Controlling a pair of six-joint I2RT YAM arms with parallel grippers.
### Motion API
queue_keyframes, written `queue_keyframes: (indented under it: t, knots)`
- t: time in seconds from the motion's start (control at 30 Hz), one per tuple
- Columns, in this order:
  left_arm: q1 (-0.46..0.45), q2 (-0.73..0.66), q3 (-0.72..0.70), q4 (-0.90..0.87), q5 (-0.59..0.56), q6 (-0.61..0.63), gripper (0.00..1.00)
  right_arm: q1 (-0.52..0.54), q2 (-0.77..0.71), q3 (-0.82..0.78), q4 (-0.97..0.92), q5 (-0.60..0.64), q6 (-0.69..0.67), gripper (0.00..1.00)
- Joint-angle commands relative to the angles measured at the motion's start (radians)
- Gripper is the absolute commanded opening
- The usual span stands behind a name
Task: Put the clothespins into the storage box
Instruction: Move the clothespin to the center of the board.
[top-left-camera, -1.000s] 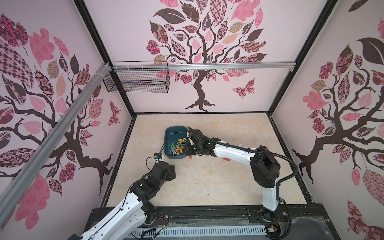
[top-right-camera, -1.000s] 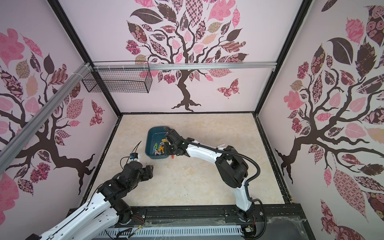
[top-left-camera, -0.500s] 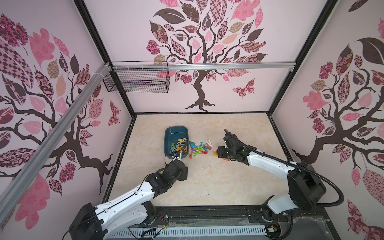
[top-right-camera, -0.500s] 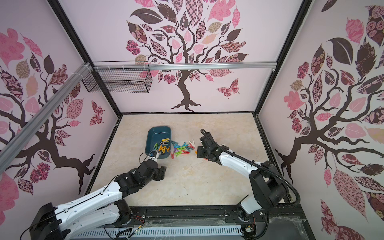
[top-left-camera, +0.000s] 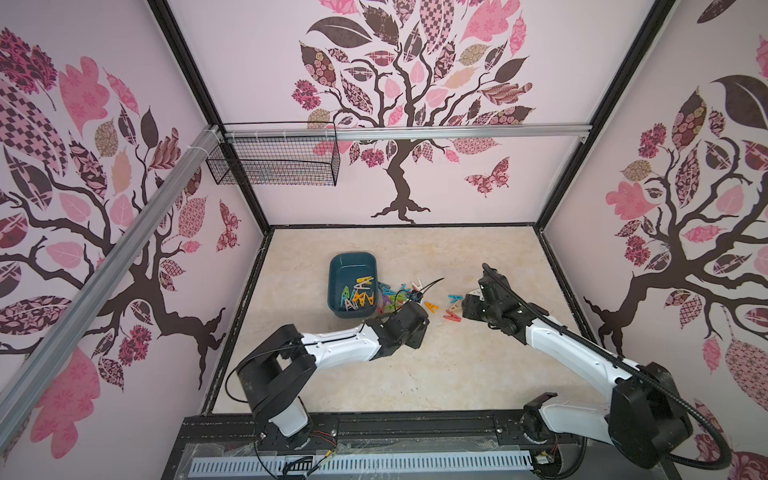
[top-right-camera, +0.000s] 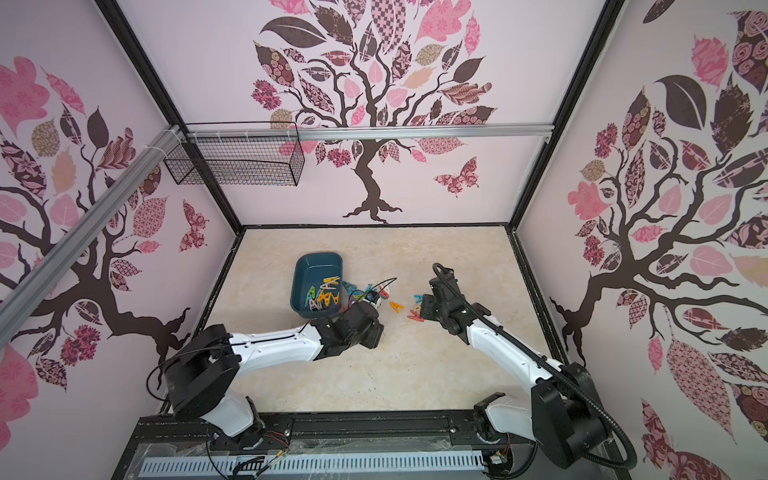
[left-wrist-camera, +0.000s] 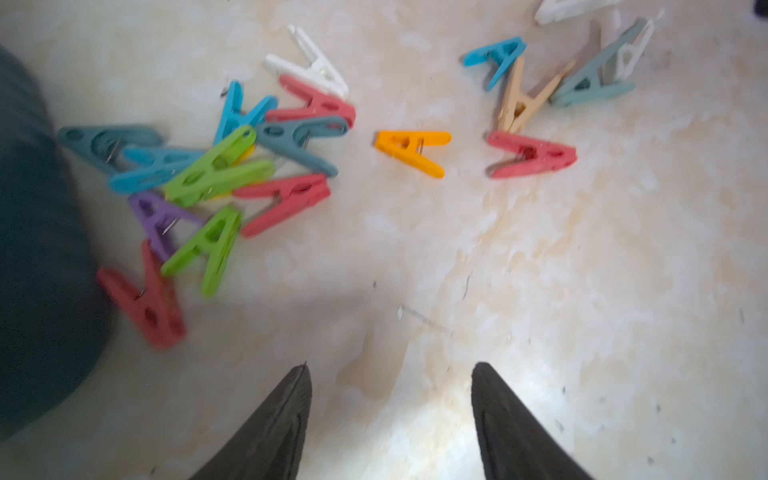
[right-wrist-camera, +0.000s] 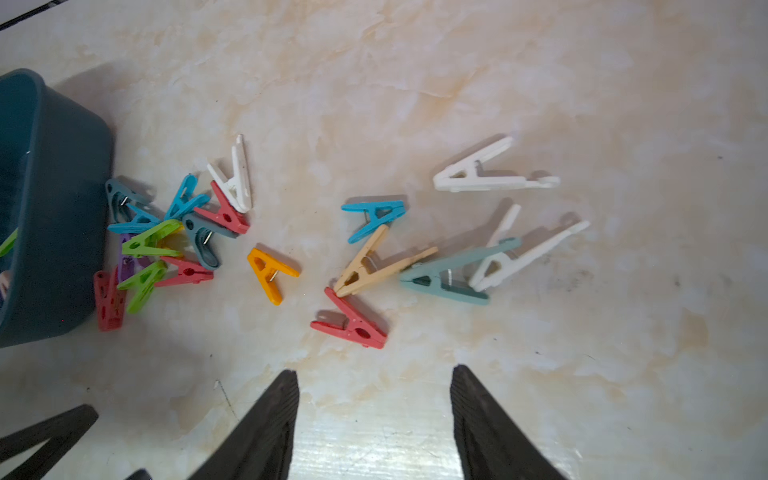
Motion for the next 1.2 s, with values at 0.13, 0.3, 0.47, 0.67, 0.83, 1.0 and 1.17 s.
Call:
queue_keyframes:
  t: [0.13,0.3,0.47,0.67,0.83,1.0,1.17]
  knots:
    - [0.032,0.189,0.236,-0.023,0.048,-0.079,0.55,-0.079,-0.111,-0.037,-0.088,-0.001,-0.041,0.63]
    - [0.035,0.276,0.329,-0.075,-0.027,-0.114,0.52,-0.101,-0.126,-0.053,-0.081,-0.026,-0.040,0.63]
    - [0.037,0.333,0.385,-0.120,-0.077,-0.155,0.49,-0.102,-0.119,-0.070,-0.057,-0.055,-0.028,0.64]
    - [0.041,0.395,0.436,-0.126,-0.073,-0.176,0.44,-0.102,-0.117,-0.075,-0.043,-0.068,-0.023,0.64]
    - [0.048,0.421,0.451,-0.094,-0.051,-0.168,0.41,-0.102,-0.108,-0.078,-0.034,-0.087,-0.014,0.63]
    - [0.063,0.443,0.459,-0.084,-0.035,-0.169,0.37,-0.101,-0.109,-0.082,-0.033,-0.094,-0.012,0.63]
    - [0.066,0.435,0.458,-0.063,-0.014,-0.160,0.42,-0.102,-0.108,-0.080,-0.036,-0.092,-0.016,0.63]
